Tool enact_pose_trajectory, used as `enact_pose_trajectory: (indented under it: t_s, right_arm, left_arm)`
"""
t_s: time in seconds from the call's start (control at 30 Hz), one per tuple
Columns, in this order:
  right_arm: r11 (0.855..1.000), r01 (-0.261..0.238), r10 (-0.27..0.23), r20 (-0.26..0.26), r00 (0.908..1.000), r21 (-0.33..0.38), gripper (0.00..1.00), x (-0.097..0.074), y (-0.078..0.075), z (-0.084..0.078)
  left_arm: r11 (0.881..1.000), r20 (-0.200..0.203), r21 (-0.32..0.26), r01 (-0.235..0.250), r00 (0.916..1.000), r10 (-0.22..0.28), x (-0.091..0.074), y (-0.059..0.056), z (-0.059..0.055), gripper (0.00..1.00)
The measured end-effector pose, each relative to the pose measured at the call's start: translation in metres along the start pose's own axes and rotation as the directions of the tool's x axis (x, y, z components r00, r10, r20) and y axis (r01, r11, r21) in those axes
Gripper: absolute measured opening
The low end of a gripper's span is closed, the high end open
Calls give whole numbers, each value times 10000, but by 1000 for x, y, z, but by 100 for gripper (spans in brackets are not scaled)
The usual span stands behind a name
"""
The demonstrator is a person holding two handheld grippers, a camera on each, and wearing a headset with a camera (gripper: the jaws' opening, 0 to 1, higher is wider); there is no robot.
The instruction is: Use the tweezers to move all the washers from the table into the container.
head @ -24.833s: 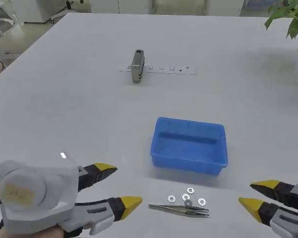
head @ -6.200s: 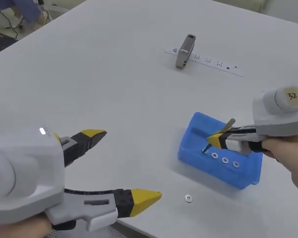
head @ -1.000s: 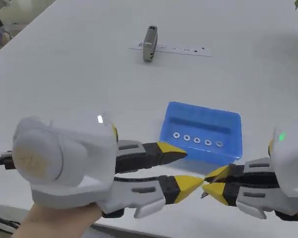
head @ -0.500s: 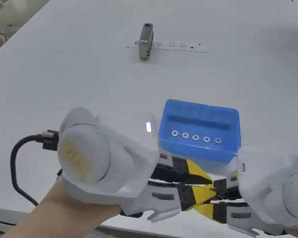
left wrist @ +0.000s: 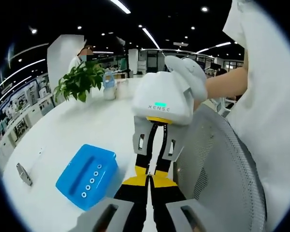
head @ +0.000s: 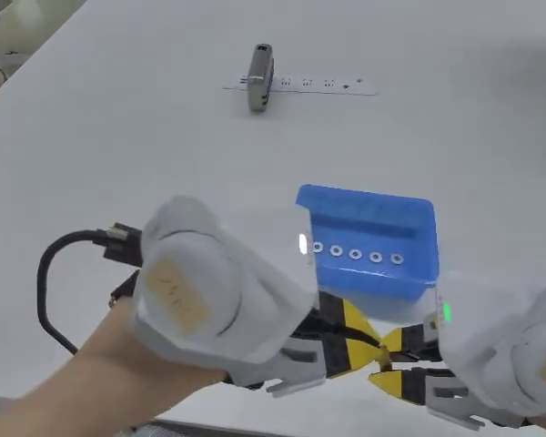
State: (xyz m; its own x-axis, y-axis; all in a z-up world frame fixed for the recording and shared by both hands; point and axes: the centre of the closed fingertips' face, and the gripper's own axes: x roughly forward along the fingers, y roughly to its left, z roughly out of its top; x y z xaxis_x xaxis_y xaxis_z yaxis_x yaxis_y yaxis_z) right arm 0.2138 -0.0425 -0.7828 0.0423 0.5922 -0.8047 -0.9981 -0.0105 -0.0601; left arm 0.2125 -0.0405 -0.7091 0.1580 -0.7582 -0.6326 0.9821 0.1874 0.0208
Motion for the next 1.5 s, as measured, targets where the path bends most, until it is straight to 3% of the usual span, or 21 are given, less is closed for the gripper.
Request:
enact_pose_trajectory:
  t_s: [0.03,0.13,0.33,0.47,0.63,0.7,0.83,0.87,0.9,0.93,0.97,1.03,1.07,1.1,1.17,1.27,1.5]
  right_arm:
    - [10000,20,-20,3,10000,72,5,2,-1,-3]
    - [9993,-71,62,234,9997,366,5,8,0,-5]
    - [9992,-23,14,227,9997,392,6,16,2,-8]
    - [9919,167,-262,743,9969,1262,13,8,-1,-7]
    - [9612,1018,-1436,1498,9782,2563,24,-21,-12,-15]
    - [9382,1513,-2063,1520,9666,3112,28,-35,-18,-24]
    - [8825,2328,-3255,1732,9295,4087,29,-61,-30,-36]
    - [8697,2439,-3453,1758,9219,4290,29,-65,-33,-38]
    - [8398,2622,-3831,1766,9067,4753,29,-72,-37,-43]
    - [8146,2711,-4096,1776,8948,5127,30,-77,-41,-46]
    - [7811,2747,-4435,1885,8762,5608,30,-83,-46,-48]
    - [7342,2798,-4894,1966,8496,6186,28,-92,-52,-53]
    - [7175,2821,-5050,1966,8404,6369,28,-95,-54,-54]
    - [7029,2846,-5190,1964,8319,6518,28,-98,-55,-56]
    - [6867,2971,-5360,1860,8235,6634,28,-100,-57,-59]
    - [6800,3035,-5406,1768,8225,6674,29,-100,-57,-61]
    - [6695,2918,-5458,1858,8171,6830,30,-100,-57,-61]
  left_arm:
    - [9999,-264,84,56,9996,-54,2,0,-6,0]
    - [9999,-388,-25,111,9992,-112,5,0,-13,0]
    - [9996,-789,-273,105,9968,-126,5,1,-29,0]
    - [9991,-1075,-419,99,9941,-143,3,4,-40,0]
    - [9980,-1721,-577,242,9845,-338,2,5,-59,0]
    - [9982,-2087,-513,313,9771,-414,2,5,-67,0]
    - [9977,-2653,-501,450,9625,-568,4,5,-80,0]
    - [9974,-3057,-500,522,9499,-650,5,4,-87,0]
    - [9976,-3208,-437,529,9450,-642,6,4,-90,0]
    - [9976,-3520,-466,514,9338,-646,8,4,-96,0]
    - [9976,-3652,-463,508,9287,-642,9,4,-99,0]
    - [9977,-4076,-396,543,9108,-658,11,4,-106,0]
    - [9975,-4349,-434,565,8978,-697,13,3,-111,0]
    - [9975,-4475,-408,584,8915,-705,14,3,-113,0]
    - [9976,-4952,-294,625,8661,-689,16,4,-121,0]
    - [9974,-5471,-168,695,8343,-673,17,4,-128,0]
    - [9969,-6050,-268,743,7927,-754,22,4,-134,0]
